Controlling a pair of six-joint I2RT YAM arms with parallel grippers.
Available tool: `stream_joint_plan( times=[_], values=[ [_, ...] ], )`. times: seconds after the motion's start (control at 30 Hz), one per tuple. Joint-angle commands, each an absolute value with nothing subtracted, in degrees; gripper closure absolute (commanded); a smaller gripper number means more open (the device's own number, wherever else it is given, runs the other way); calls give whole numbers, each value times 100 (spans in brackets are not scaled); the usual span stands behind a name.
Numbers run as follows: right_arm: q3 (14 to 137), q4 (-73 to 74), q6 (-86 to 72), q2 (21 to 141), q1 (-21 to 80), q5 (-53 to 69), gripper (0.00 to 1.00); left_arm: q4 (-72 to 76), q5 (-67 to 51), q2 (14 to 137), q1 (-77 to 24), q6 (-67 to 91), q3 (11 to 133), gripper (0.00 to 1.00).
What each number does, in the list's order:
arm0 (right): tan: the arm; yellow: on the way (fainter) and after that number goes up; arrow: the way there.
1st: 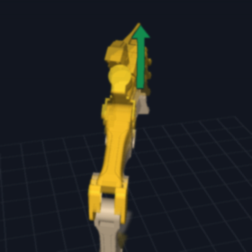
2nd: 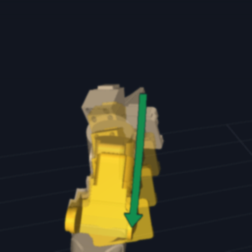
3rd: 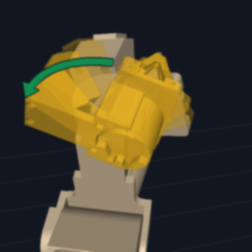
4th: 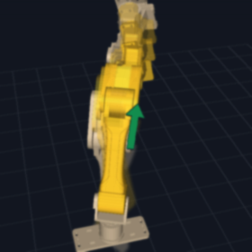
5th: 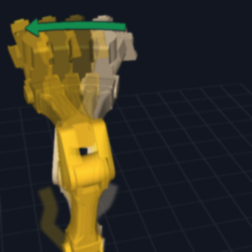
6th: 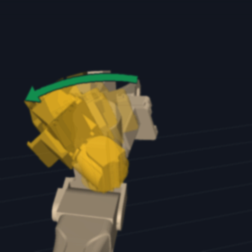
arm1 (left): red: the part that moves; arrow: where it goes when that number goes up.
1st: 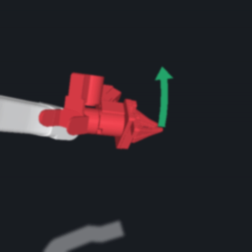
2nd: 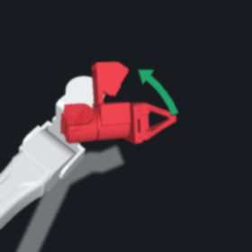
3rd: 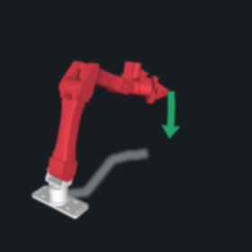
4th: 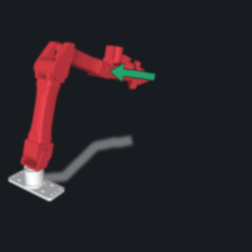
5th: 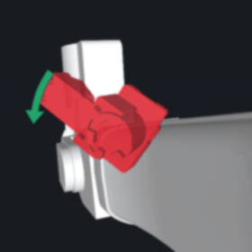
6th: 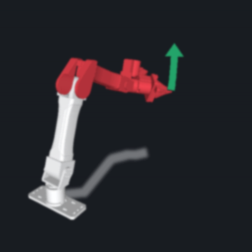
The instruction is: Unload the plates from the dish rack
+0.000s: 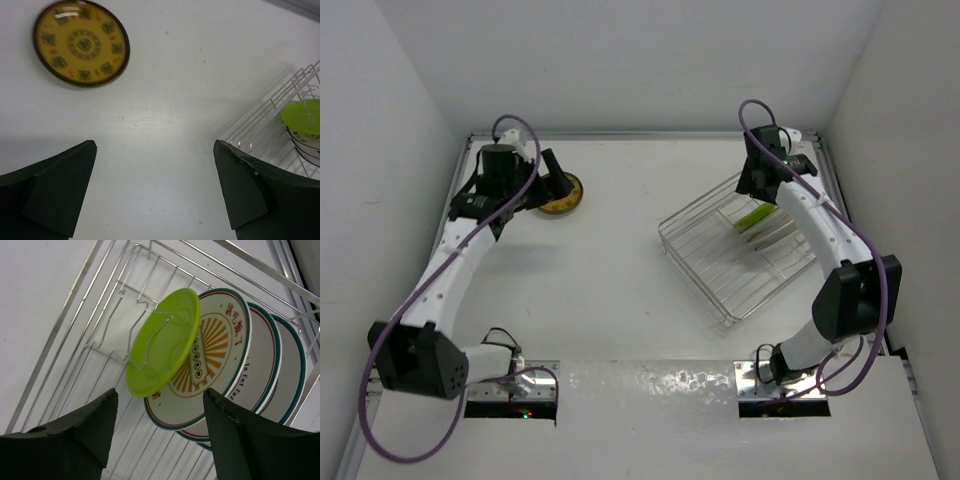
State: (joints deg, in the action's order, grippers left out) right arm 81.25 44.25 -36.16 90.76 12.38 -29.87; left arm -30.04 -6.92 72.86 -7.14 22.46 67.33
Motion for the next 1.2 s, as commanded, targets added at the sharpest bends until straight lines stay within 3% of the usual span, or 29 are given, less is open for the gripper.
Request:
stream_joint_plan(
  times=[0.0, 0.17, 0.4, 0.6, 0.73, 0.87, 1.17],
  values=[
    [8112, 4148, -3963, 9280, 1151, -3339, 35, -3060, -89, 6602, -703, 1618, 6277, 0],
    [8173, 4034, -4183, 9623, 1116, -3489, 39, -2804, 62, 6494, -694, 1556, 5424, 0],
    [8332, 4228, -4447, 10222, 1081, -3577, 52, -2804, 35, 6381, -694, 1494, 5397, 0],
    [7867, 3955, -4745, 9994, 1090, -3726, 79, -2804, 35, 6381, -694, 1477, 5396, 0],
    [7910, 3972, -4895, 9809, 1090, -3858, 89, -2804, 35, 6372, -694, 1485, 5396, 0],
    [8129, 4122, -4966, 9607, 1090, -3990, 94, -2804, 35, 6381, -694, 1494, 5396, 0],
    [9070, 4614, -4694, 9071, 1090, -4061, 96, -2760, -456, 6434, -694, 1757, 5948, 0]
  ],
)
